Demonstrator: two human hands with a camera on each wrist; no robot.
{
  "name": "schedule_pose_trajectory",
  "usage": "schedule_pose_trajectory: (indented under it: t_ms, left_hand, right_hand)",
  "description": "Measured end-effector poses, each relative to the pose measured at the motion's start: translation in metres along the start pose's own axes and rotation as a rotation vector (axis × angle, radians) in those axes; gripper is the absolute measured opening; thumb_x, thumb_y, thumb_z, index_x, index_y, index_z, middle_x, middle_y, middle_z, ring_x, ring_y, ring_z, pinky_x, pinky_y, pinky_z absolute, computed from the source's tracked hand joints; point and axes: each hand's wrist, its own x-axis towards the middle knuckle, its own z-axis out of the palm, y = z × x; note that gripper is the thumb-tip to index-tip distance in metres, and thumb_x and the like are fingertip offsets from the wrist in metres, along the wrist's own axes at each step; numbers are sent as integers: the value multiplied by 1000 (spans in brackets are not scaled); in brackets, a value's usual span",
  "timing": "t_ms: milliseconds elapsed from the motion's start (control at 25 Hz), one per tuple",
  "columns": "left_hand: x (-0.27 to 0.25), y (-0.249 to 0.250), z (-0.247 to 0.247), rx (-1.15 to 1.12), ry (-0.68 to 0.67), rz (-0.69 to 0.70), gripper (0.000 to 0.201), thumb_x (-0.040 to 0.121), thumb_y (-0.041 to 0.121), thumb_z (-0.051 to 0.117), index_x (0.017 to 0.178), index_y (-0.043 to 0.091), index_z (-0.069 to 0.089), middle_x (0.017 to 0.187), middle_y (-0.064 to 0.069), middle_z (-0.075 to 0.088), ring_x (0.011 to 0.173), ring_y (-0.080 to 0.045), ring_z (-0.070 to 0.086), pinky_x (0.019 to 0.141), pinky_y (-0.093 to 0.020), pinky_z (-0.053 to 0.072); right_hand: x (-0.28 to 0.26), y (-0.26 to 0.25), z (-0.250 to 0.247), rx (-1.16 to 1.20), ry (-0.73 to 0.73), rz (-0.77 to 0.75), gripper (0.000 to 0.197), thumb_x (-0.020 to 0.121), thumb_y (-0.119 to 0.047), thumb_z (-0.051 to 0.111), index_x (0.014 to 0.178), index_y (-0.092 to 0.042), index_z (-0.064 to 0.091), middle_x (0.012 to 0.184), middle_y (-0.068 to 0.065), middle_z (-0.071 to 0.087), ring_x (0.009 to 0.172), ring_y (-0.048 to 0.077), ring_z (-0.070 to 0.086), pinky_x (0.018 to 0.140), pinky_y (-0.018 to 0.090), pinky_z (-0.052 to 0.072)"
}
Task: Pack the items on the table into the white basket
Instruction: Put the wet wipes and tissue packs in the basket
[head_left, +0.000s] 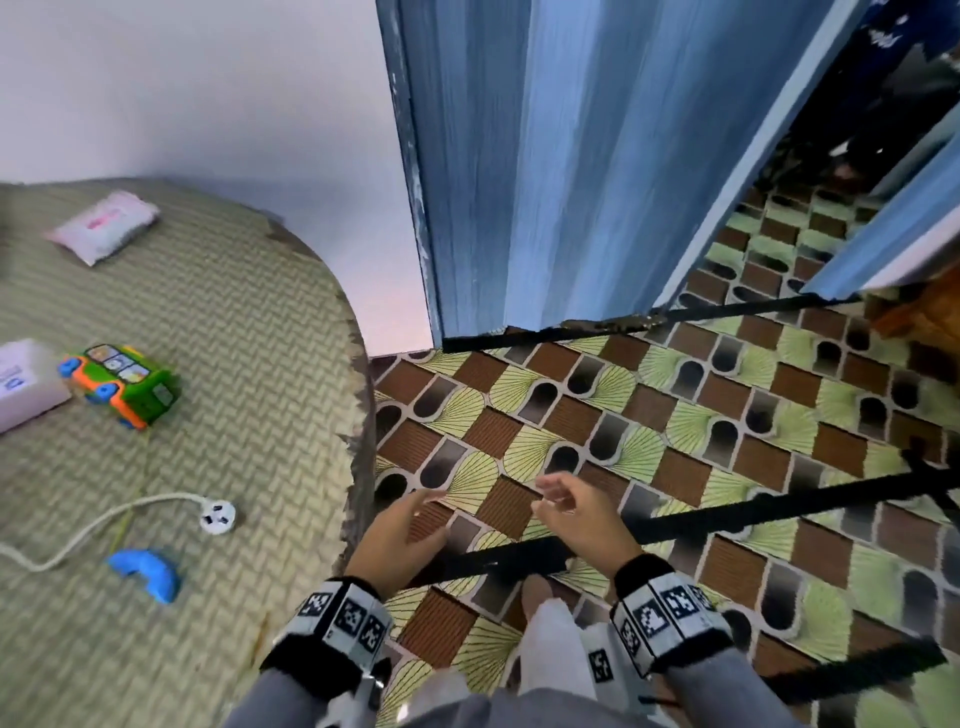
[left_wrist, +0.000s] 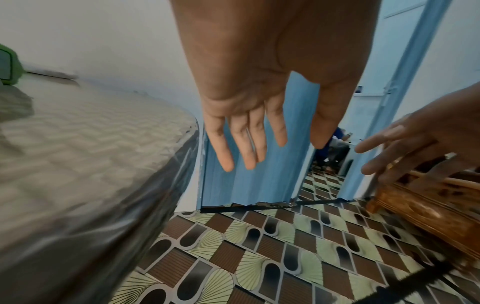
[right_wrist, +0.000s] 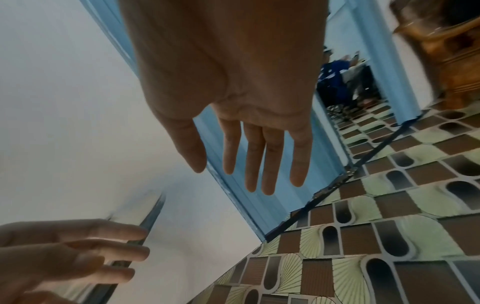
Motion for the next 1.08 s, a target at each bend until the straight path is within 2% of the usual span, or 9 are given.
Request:
schedule_pose_trajectory:
  t_ms: [120,200,320,440,600,680,840,960,1080]
  left_hand:
    - [17,13,1,-46,83,-71,42,90,24,62,130,25,49,134,8,51,117,-2,43,102,-24,34]
    - [24,23,4,-67,154,-103,42,90,24,62,130,23,51,133,5,52,118,-4,45,101,-21,33]
    - [35,35,5,-107,249,-170,43,90,23,63,131,19,51,134,3,52,124,-10,46,106,-26,34]
    - [43,35,-4,-150,301,-251,44,90,25,63,131,21,50,133,6,52,124,-11,47,107,-29,35]
    - [57,27,-31,-256,438,-332,38,89,21,64,126,22,54,119,11,56,115,-7,53,102,-26,42]
    - [65,22,-50,-302,503,-370,36,89,21,64,123,24,54,112,14,57,109,-5,54,90,-17,44]
    - [82,4,-93,-260,576,-407,38,89,27,61,126,26,52,122,8,55,117,-10,50,91,-22,38]
    - [92,-9,-122,-260,612,-423,40,90,22,62,129,22,51,128,6,53,121,-12,49,91,-19,35]
    - [97,-20,-147,-243,671,-443,40,90,23,62,128,22,52,127,7,56,119,-10,50,87,-17,36]
  right_hand:
    - [33,-9,-26,-61,-120,-7,29,91,-23,59,120,-20,56,112,-2,59,103,12,56,75,17,43]
    - [50,-16,-39,-108,-207,-36,33,92,-24,57,125,-21,53,119,-3,57,110,13,54,86,22,45]
    - [82,-31,-50,-183,-329,-105,36,93,-24,57,127,-18,52,124,-2,55,116,15,52,98,31,43]
    - [117,-51,-45,-281,-402,-216,38,92,-24,58,128,-15,52,126,1,57,119,15,53,101,32,42]
    - [161,-97,-23,-320,-474,-297,36,92,-22,56,128,-16,54,124,2,58,110,13,55,94,27,45]
    - [183,-123,-7,-290,-511,-321,35,91,-21,59,126,-17,56,123,3,59,109,14,56,89,23,44]
    - [223,-167,26,-286,-593,-377,33,90,-23,60,123,-17,57,119,4,59,110,16,56,79,17,41]
    - [244,-200,49,-306,-607,-442,31,91,-21,60,121,-14,57,114,5,59,99,12,55,64,1,38]
    - [257,-224,68,-301,-638,-483,27,91,-17,59,118,-13,59,109,1,60,96,11,55,67,-1,39]
